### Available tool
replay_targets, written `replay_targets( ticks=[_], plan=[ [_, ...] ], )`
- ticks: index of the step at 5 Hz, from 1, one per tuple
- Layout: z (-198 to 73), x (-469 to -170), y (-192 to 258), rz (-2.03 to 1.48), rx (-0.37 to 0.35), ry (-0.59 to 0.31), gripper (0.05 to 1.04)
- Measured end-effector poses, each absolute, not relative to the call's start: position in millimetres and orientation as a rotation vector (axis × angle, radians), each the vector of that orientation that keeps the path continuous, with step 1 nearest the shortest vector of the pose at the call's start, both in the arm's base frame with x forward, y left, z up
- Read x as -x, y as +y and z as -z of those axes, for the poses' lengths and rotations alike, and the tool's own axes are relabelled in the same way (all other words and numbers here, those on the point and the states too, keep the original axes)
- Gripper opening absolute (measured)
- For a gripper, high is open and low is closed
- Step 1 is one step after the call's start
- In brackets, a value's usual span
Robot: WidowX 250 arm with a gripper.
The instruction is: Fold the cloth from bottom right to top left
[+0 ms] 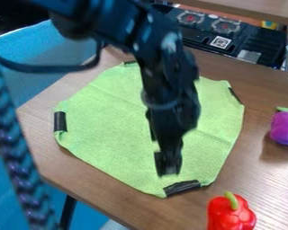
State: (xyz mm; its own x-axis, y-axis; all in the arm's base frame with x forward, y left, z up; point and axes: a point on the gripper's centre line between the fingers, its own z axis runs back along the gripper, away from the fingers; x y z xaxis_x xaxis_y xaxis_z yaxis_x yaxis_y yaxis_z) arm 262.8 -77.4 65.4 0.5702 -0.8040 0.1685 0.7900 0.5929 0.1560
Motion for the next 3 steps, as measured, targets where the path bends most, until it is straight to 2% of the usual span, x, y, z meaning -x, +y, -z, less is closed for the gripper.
replay_targets(
  ticks=[3],
  plan=[
    [-29, -261, -84, 0.972, -0.096, -0.177, 1.001]
  ],
)
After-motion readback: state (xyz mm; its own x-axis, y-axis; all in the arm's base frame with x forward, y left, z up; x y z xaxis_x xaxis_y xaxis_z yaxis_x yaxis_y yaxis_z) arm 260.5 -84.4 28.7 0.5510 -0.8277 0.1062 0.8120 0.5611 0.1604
